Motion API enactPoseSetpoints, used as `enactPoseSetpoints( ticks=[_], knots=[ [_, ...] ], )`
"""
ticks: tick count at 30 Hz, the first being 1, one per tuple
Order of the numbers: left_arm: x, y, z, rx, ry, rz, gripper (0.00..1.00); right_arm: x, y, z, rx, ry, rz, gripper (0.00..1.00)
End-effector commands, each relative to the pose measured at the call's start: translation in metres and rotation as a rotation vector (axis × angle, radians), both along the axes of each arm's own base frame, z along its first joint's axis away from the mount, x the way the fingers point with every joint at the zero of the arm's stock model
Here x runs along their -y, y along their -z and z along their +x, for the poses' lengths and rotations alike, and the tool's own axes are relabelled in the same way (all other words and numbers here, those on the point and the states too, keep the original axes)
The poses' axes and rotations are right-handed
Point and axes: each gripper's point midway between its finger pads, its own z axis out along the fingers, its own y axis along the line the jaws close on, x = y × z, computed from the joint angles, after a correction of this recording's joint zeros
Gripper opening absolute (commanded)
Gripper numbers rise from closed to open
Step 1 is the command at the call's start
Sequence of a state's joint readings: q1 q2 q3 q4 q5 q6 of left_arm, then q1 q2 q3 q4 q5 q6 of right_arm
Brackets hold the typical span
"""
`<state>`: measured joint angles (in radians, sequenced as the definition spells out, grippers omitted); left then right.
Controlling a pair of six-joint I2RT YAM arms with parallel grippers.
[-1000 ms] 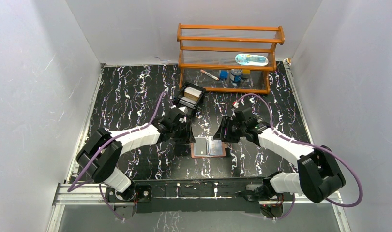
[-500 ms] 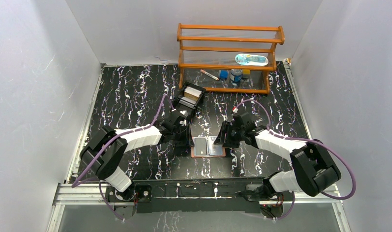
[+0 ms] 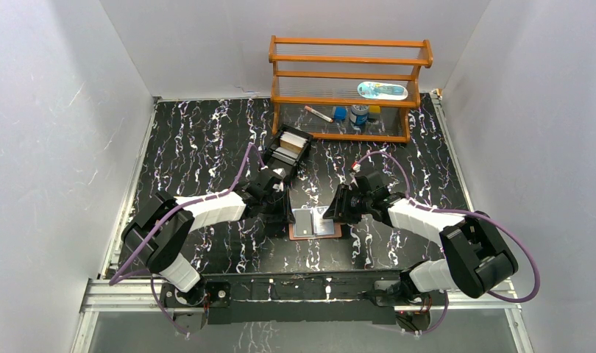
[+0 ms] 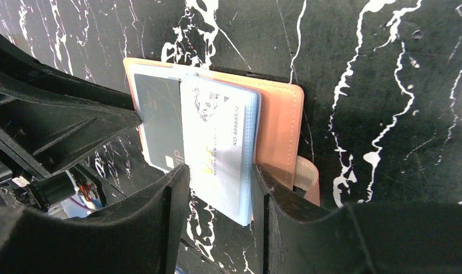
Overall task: Put the credit cards into the card holder
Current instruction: Insert the credit card into the card holder.
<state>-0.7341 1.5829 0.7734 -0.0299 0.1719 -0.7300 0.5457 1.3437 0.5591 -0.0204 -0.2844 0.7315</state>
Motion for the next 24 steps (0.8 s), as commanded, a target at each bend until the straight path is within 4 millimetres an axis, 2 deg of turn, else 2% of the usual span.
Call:
enactPoseSetpoints(
  ticks=[1, 9, 15, 24],
  knots=[
    [-0.001, 0.003, -0.003, -0.012, 0.002, -0.005, 0.27, -0.015, -0.016, 0.002, 0.041, -0.034, 0.089, 0.51],
    [-0.001, 0.004, -0.003, -0.015, -0.003, -0.008, 0.27, -0.035, -0.041, -0.002, 0.078, -0.100, 0.245, 0.55],
    [0.000, 0.003, -0.003, -0.016, -0.004, -0.010, 0.27, -0.038, -0.046, -0.002, 0.087, -0.112, 0.269, 0.58],
    [0.001, 0.002, -0.002, -0.016, -0.005, -0.015, 0.27, -0.048, -0.064, -0.004, 0.113, -0.158, 0.332, 0.60]
  ],
)
